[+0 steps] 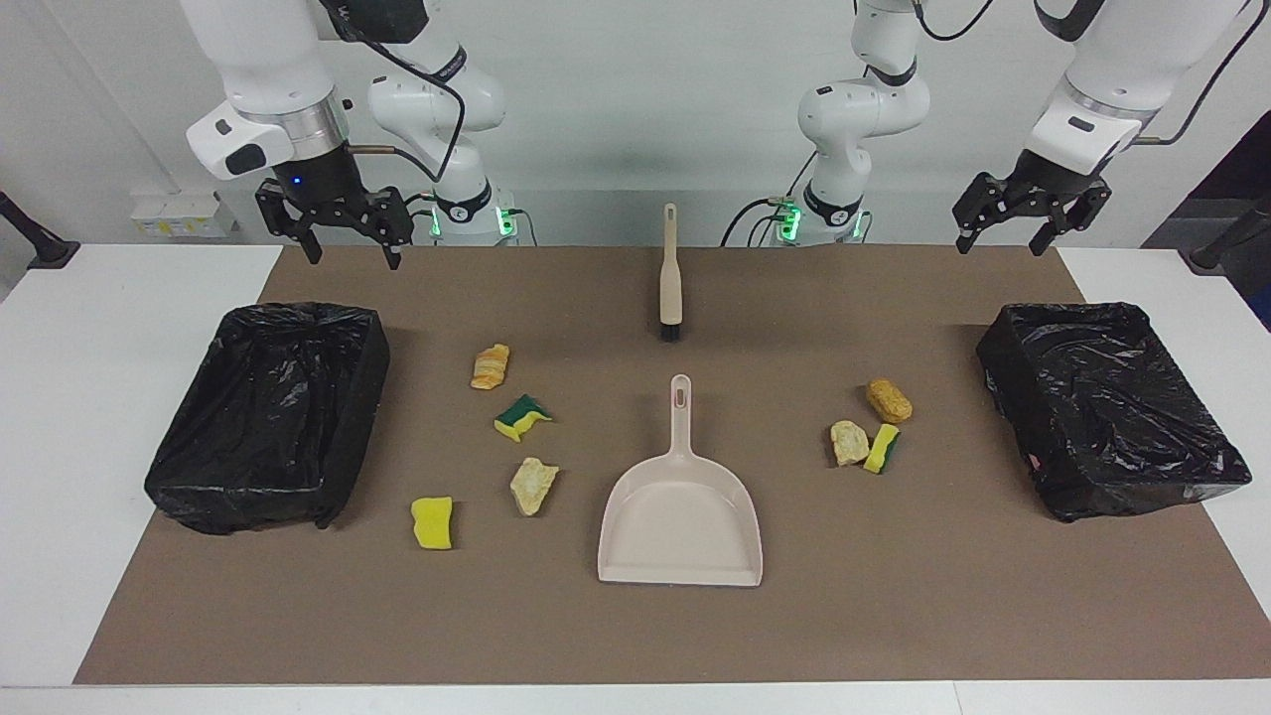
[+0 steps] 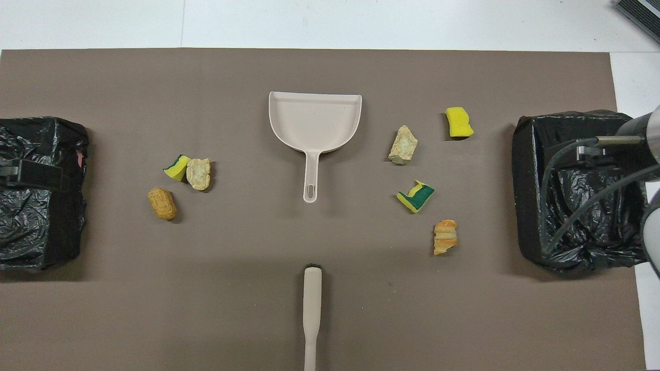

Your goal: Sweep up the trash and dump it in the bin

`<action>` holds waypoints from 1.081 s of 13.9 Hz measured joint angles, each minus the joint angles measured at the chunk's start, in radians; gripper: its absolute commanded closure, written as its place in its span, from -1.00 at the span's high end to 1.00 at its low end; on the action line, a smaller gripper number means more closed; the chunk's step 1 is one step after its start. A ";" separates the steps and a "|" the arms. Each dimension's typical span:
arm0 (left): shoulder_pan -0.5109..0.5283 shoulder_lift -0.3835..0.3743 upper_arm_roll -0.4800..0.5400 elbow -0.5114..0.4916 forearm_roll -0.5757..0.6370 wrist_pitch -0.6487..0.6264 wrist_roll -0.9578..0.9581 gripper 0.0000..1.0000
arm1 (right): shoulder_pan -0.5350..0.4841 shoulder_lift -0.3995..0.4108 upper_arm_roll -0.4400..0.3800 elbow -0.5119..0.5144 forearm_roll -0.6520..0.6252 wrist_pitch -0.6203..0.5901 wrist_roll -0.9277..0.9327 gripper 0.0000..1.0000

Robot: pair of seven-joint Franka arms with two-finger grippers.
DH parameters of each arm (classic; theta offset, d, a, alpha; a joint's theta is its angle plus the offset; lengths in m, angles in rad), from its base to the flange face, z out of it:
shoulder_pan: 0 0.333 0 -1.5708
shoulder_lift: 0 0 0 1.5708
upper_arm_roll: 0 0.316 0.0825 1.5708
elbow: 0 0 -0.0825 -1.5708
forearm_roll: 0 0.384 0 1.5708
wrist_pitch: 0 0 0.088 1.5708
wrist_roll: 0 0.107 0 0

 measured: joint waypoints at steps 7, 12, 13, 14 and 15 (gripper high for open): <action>-0.200 -0.208 -0.011 -0.391 -0.051 0.036 -0.049 1.00 | 0.207 0.175 0.006 0.081 -0.002 0.105 0.260 1.00; -0.452 -0.407 -0.016 -0.678 -0.134 0.138 -0.211 1.00 | 0.348 0.435 0.004 0.242 -0.014 0.215 0.477 1.00; -0.507 -0.438 -0.016 -0.726 -0.150 0.174 -0.258 1.00 | 0.366 0.489 0.002 0.272 -0.014 0.238 0.501 1.00; -0.569 -0.453 -0.017 -0.766 -0.156 0.225 -0.318 1.00 | 0.386 0.543 -0.001 0.304 -0.014 0.251 0.531 1.00; -0.628 -0.457 -0.018 -0.799 -0.159 0.278 -0.374 1.00 | 0.403 0.591 -0.004 0.337 -0.014 0.262 0.562 1.00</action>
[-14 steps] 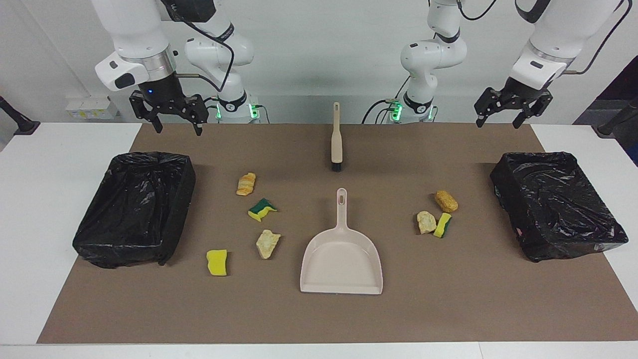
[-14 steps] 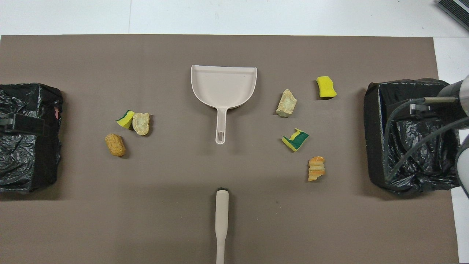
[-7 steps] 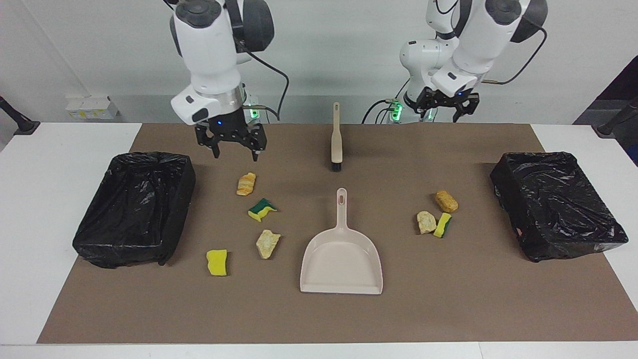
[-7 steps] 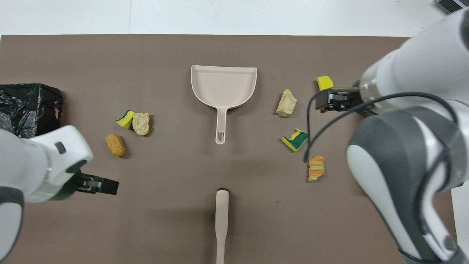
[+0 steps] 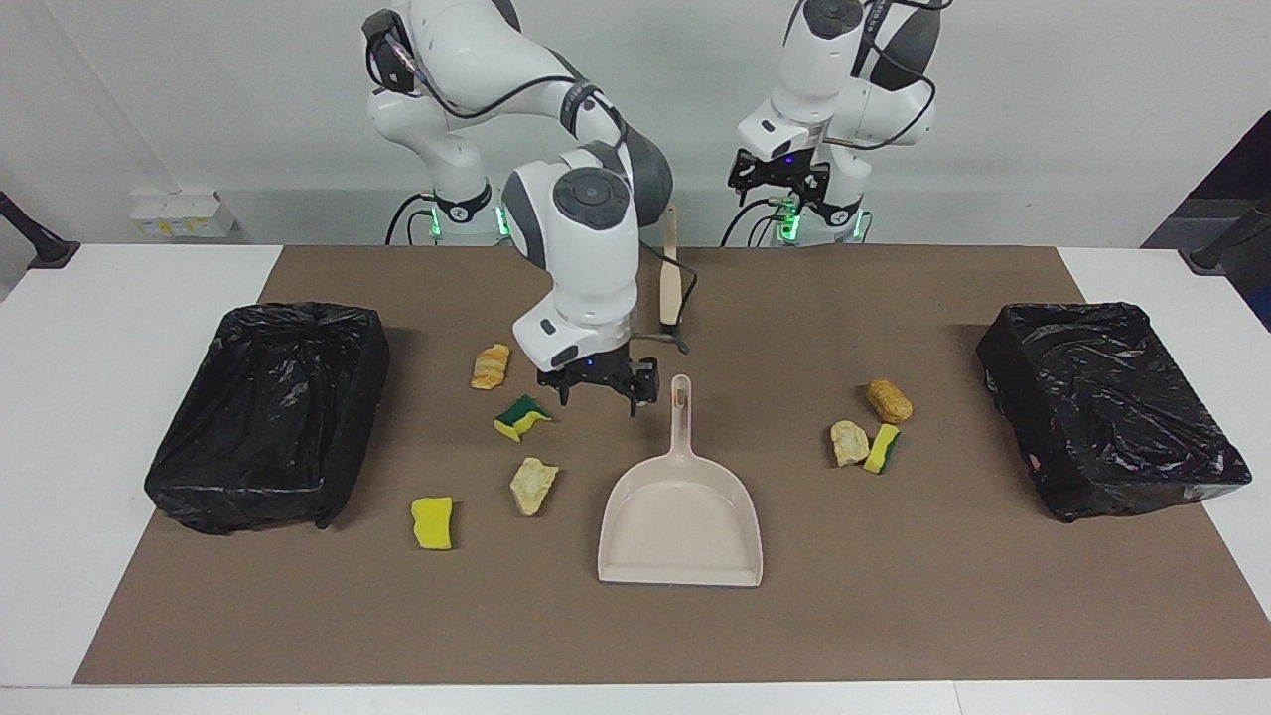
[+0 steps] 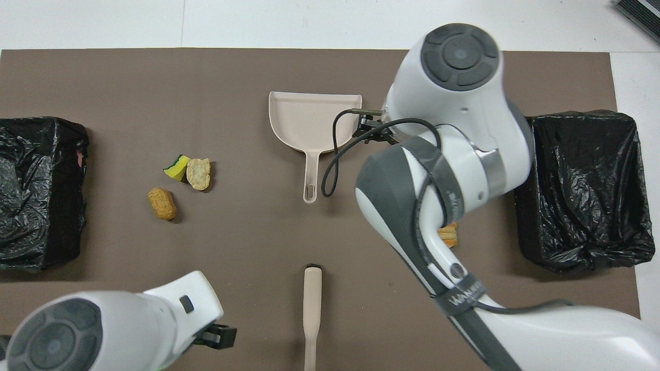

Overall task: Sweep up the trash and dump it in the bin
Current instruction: 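Reach the right gripper to the beige dustpan handle and grasp it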

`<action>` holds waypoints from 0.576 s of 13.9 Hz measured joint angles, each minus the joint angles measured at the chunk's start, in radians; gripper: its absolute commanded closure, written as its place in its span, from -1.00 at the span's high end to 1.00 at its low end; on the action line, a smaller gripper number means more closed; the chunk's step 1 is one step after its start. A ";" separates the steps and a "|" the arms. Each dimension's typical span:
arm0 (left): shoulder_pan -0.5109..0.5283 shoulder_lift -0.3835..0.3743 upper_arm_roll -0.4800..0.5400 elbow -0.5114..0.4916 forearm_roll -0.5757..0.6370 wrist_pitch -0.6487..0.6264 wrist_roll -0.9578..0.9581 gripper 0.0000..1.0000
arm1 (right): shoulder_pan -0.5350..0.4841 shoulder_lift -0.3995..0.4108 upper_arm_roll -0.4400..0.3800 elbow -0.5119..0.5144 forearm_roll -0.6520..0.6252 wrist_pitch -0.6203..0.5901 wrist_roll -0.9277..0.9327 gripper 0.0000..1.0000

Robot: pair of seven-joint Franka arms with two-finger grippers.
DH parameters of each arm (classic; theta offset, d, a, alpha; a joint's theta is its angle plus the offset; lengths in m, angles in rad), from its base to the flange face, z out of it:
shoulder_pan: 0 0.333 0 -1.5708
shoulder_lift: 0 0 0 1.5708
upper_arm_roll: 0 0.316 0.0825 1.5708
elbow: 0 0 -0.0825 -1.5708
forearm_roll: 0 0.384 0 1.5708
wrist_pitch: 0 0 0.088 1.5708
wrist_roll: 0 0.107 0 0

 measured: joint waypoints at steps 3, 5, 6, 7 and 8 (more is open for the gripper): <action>-0.175 0.021 -0.001 -0.099 -0.004 0.171 -0.178 1.00 | 0.051 0.119 -0.001 0.088 0.000 0.051 0.034 1.00; -0.276 0.079 -0.002 -0.139 -0.006 0.295 -0.316 1.00 | 0.079 0.157 -0.002 0.106 0.000 0.092 0.038 1.00; -0.313 0.121 -0.002 -0.146 -0.006 0.352 -0.372 1.00 | 0.091 0.173 -0.002 0.110 -0.003 0.105 0.038 0.94; -0.345 0.164 -0.002 -0.146 -0.006 0.395 -0.407 1.00 | 0.104 0.187 -0.002 0.112 -0.011 0.115 0.038 0.89; -0.372 0.204 -0.002 -0.146 -0.006 0.431 -0.432 1.00 | 0.117 0.196 -0.002 0.114 -0.021 0.118 0.038 0.81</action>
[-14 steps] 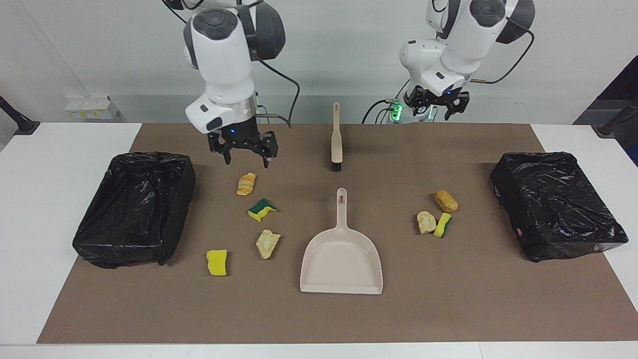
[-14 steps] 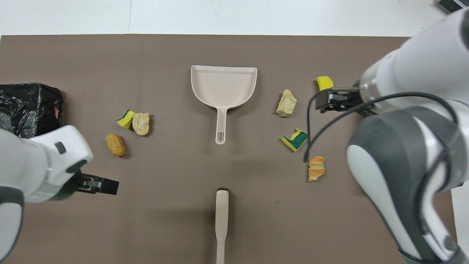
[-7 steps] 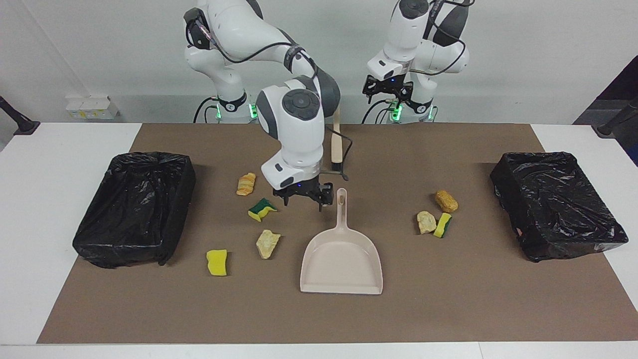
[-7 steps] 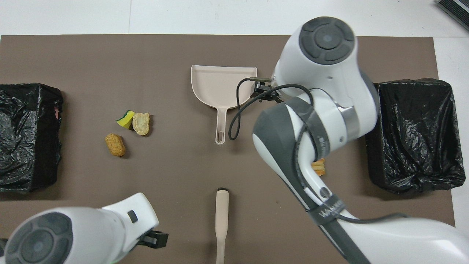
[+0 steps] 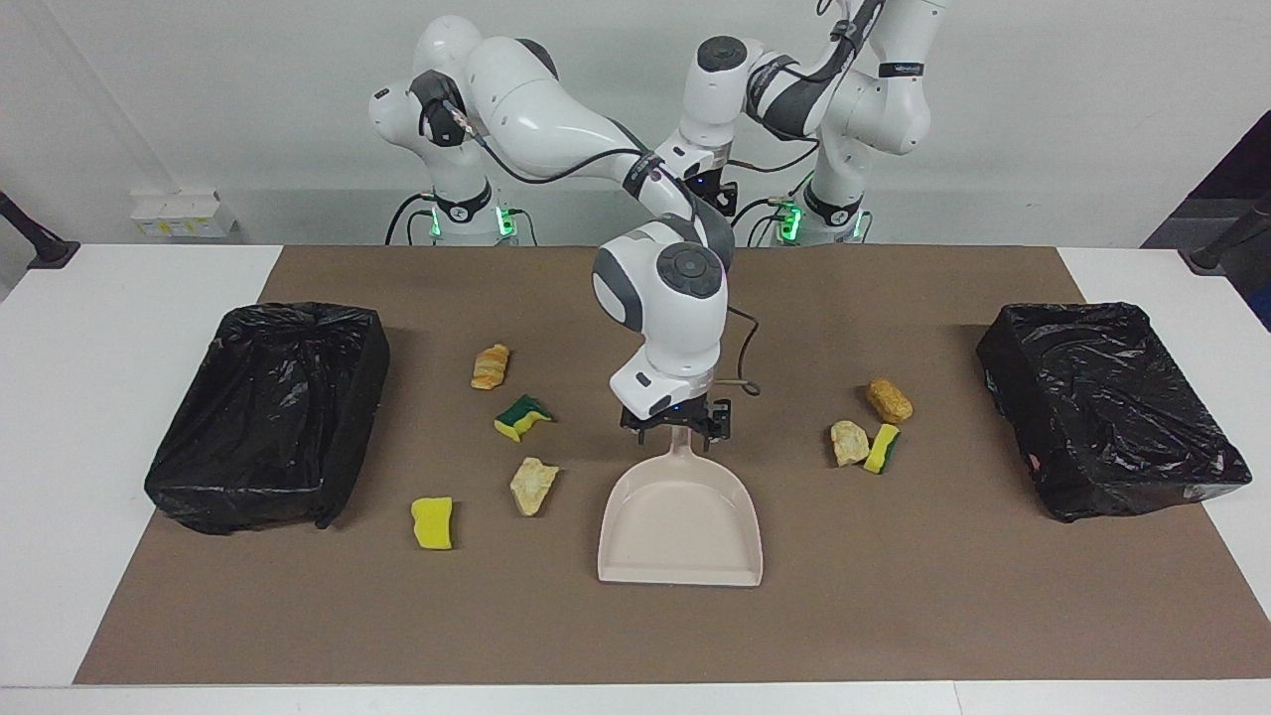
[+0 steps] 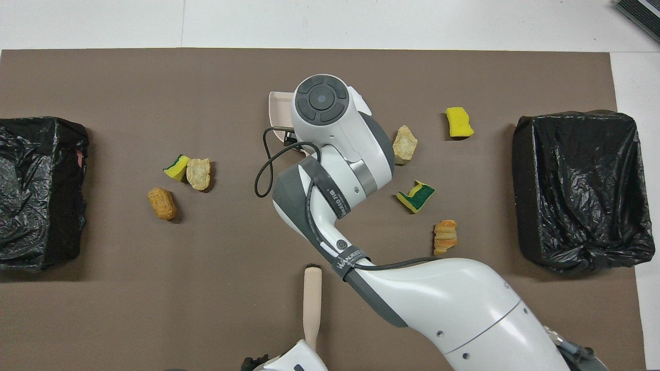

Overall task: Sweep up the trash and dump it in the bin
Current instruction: 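Reach the right gripper to the beige dustpan handle and grasp it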

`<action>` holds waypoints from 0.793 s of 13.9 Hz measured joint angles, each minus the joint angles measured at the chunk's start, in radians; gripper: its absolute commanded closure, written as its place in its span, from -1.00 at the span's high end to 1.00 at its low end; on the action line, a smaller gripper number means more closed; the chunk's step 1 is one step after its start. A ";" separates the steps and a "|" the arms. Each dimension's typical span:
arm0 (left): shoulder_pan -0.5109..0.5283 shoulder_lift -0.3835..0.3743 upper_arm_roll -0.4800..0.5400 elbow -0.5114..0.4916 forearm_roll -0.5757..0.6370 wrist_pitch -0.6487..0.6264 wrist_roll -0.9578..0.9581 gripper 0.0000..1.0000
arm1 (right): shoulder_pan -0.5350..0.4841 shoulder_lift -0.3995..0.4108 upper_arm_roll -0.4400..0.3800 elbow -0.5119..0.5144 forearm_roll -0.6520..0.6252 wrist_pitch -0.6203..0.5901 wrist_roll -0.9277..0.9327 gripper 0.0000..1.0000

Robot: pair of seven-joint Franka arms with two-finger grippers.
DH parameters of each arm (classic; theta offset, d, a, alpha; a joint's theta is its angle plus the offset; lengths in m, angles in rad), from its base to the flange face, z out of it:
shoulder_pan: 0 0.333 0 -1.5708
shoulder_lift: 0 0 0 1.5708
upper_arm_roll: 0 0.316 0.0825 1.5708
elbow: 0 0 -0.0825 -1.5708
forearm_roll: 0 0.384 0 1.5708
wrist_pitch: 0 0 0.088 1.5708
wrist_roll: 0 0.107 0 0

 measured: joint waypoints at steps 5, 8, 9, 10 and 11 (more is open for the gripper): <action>-0.062 0.097 0.001 0.002 0.000 0.089 -0.051 1.00 | 0.016 0.007 0.010 0.004 -0.008 0.001 -0.022 0.07; -0.077 0.104 0.001 0.001 0.000 0.092 -0.061 0.34 | 0.015 0.008 0.010 0.004 -0.008 0.000 -0.031 -0.67; -0.080 0.107 0.001 -0.001 0.000 0.092 -0.062 -0.36 | 0.015 0.008 0.010 0.004 -0.008 -0.001 -0.033 -0.87; -0.083 0.113 0.001 -0.003 0.000 0.092 -0.063 -0.99 | 0.014 0.008 0.010 0.004 -0.008 -0.001 -0.038 -1.00; -0.085 0.120 0.002 -0.003 0.000 0.092 -0.063 -1.00 | 0.014 0.008 0.010 0.004 -0.008 -0.002 -0.043 -1.00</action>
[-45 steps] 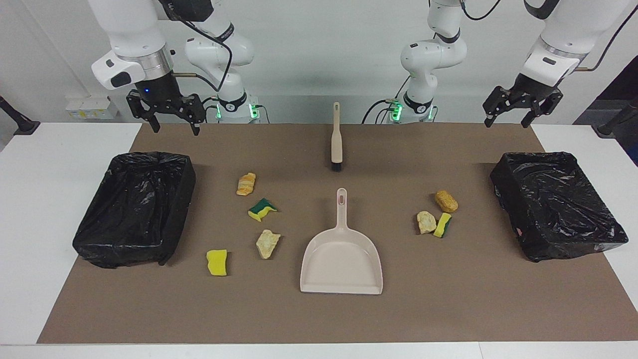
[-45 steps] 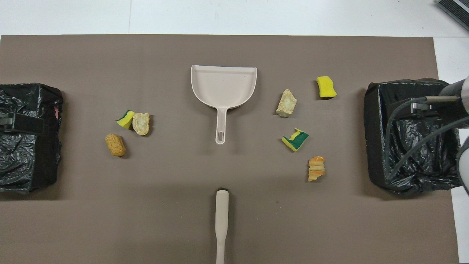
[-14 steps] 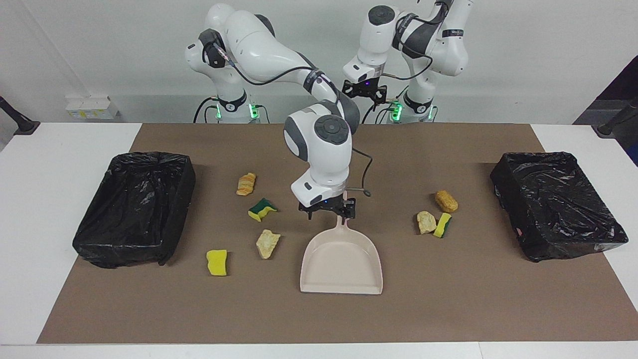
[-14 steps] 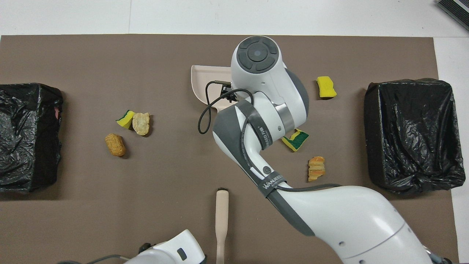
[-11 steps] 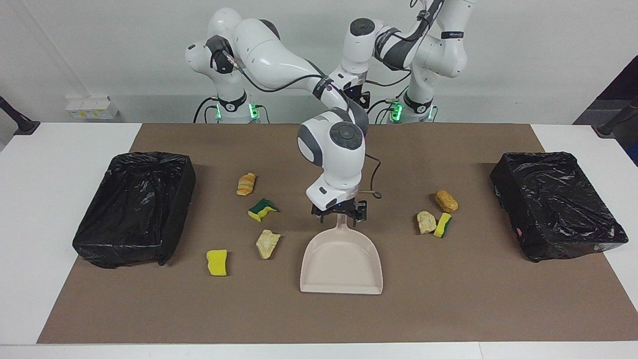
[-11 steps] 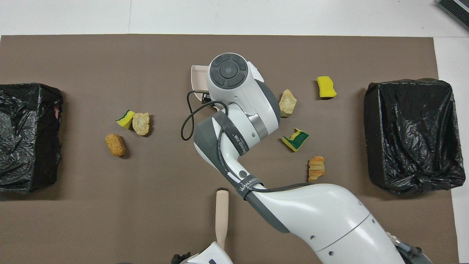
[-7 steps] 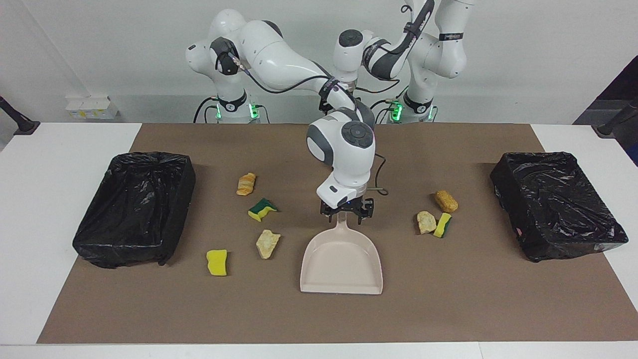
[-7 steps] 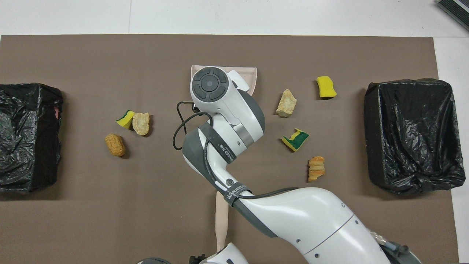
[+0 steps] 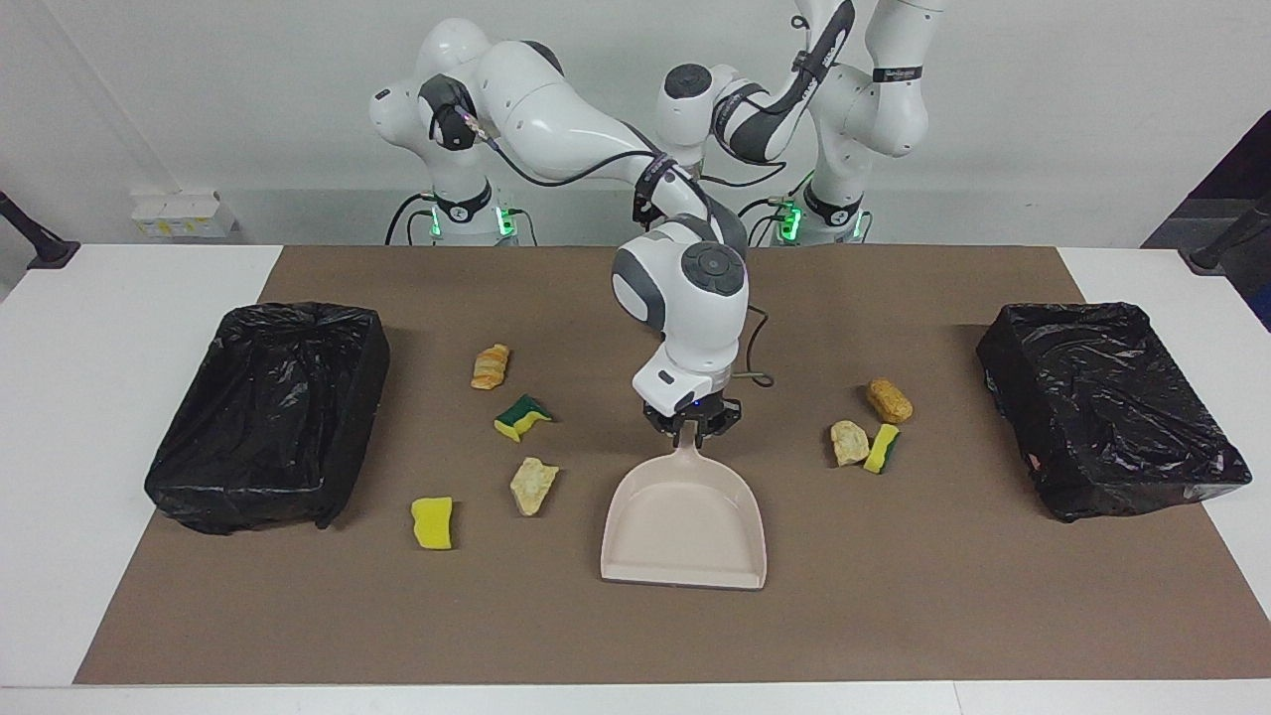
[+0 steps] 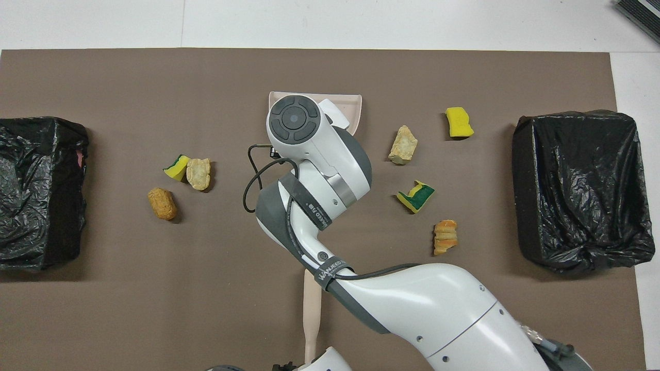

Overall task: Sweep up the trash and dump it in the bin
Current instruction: 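Reach the right gripper to the beige dustpan handle and grasp it, then lift the dustpan with the right gripper while the left gripper grasps the brush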

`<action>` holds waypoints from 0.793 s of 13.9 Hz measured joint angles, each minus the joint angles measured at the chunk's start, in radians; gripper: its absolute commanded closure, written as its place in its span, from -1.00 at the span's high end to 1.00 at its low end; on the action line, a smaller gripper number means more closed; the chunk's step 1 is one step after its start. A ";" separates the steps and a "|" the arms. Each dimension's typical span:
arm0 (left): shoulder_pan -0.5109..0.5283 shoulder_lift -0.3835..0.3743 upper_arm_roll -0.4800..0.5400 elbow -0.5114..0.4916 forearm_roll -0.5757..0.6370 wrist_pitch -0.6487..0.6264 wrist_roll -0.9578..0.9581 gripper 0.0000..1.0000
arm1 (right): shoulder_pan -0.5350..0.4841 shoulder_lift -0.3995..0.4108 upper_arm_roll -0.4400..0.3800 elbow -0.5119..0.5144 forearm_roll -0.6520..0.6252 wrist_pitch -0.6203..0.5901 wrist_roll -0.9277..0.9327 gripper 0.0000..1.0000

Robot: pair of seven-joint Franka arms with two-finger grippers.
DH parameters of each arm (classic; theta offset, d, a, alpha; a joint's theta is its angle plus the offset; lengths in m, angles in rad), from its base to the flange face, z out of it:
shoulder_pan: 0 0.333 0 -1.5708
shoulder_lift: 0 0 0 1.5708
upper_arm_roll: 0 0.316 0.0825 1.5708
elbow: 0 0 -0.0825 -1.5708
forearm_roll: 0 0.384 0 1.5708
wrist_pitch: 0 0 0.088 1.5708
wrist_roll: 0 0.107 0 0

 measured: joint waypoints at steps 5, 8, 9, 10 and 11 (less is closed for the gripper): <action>0.000 0.004 0.016 0.014 0.000 -0.006 -0.001 -1.00 | -0.001 -0.010 0.003 0.003 0.000 -0.011 -0.041 -1.00; 0.004 0.004 0.031 0.023 0.000 -0.022 -0.001 -1.00 | -0.013 -0.052 0.003 -0.001 0.000 -0.055 -0.209 -1.00; 0.005 0.004 0.032 0.024 0.000 -0.033 -0.001 -1.00 | -0.016 -0.069 0.002 -0.013 0.000 -0.064 -0.276 -1.00; 0.005 0.004 0.032 0.025 0.000 -0.039 -0.001 -1.00 | -0.018 -0.088 0.002 -0.031 0.000 -0.068 -0.341 -1.00; 0.007 0.004 0.032 0.025 0.000 -0.043 -0.001 -0.79 | -0.022 -0.104 0.002 -0.052 0.000 -0.068 -0.408 -1.00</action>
